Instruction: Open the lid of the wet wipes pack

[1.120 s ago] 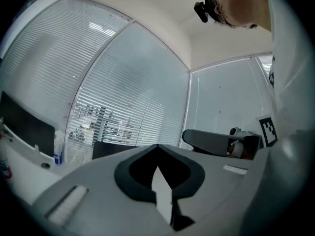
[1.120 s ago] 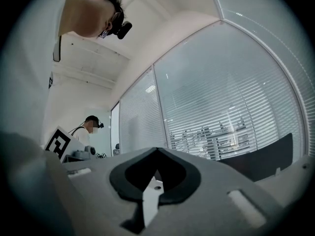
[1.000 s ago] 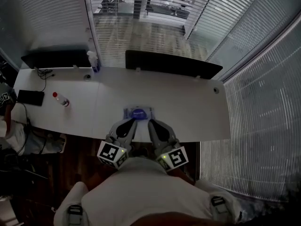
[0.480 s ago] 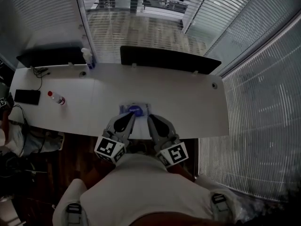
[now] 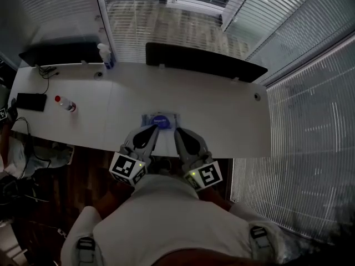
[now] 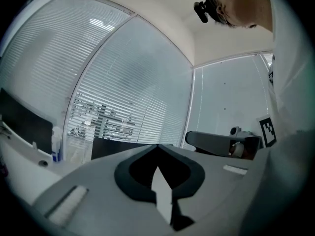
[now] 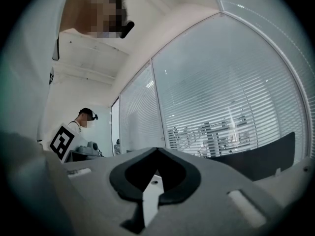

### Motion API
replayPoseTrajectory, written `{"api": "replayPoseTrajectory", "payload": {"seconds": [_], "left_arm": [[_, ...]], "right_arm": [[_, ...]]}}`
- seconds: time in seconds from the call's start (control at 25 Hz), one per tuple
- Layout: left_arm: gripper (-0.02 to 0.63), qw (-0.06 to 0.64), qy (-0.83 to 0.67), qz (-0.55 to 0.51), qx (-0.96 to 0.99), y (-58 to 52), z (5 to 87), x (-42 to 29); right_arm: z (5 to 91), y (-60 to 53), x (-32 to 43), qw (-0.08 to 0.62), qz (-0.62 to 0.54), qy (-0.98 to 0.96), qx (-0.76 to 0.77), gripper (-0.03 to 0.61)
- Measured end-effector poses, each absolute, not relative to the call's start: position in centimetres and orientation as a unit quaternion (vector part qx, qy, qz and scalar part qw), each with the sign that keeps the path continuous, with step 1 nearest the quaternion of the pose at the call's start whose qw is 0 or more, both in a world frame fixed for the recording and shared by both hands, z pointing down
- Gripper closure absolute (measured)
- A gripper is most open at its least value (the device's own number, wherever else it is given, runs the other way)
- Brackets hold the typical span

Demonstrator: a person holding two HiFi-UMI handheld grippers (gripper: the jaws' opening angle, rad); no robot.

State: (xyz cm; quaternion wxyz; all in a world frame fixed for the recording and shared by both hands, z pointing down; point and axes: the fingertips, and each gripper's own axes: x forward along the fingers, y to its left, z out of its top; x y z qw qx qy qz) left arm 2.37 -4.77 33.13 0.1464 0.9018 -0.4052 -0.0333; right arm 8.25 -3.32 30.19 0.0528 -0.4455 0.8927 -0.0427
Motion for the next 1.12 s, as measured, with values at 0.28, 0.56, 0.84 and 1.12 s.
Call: {"api": "replayPoseTrajectory", "payload": {"seconds": [0.28, 0.56, 0.84, 1.12], "left_arm": [[0.611, 0.161, -0.412, -0.011, 0.897, -5.5, 35.4, 1.9], [0.611, 0.182, -0.419, 0.013, 0.889, -6.4, 39.0, 1.0], [0.611, 0.210, -0.430, 0.051, 0.877, -7.1, 43.9, -0.4], [0.611, 0.236, -0.440, 0.076, 0.863, -8.6, 48.1, -0.9]], "right_arm": [[32.3, -3.9, 8.1, 0.024, -0.070, 0.889, -0.451, 0.578], [35.7, -5.3, 7.9, 0.000, -0.086, 0.890, -0.449, 0.578], [39.4, -7.0, 6.3, -0.042, -0.081, 0.895, -0.436, 0.578], [43.1, -9.1, 4.0, -0.085, -0.057, 0.904, -0.415, 0.578]]}}
